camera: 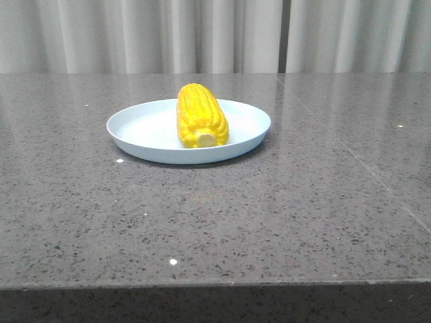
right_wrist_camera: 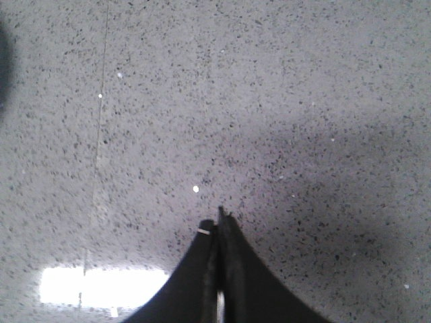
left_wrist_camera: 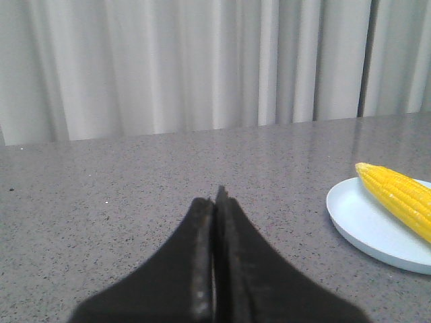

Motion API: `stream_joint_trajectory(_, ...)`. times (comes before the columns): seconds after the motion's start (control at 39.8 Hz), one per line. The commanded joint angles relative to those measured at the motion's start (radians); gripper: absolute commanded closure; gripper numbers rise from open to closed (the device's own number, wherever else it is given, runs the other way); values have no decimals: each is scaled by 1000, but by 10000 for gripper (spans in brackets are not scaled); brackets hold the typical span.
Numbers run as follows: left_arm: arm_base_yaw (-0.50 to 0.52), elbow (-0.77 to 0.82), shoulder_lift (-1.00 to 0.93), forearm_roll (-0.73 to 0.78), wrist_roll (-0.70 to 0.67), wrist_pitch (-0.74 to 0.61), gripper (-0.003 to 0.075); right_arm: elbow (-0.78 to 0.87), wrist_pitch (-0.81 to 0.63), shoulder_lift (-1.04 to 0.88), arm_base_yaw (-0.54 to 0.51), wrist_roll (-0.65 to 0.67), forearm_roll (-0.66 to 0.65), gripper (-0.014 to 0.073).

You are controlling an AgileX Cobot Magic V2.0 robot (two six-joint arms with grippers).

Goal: Place corn on plate with both arms

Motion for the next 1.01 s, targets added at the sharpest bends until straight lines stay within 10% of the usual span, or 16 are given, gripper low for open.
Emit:
stream_joint_trajectory(0.0, -1, -26, 9, 0, -6, -75, 741, 110, -203, -138, -2, -67, -28, 662)
stream_joint_trajectory(0.4, -1, -26, 9, 0, -6, -75, 741, 546, -648, -686, -2, -72, -31, 662)
stream_joint_trajectory(0.98, -1, -26, 9, 0, -6, -75, 741, 591, -698, -811, -2, -72, -31, 662)
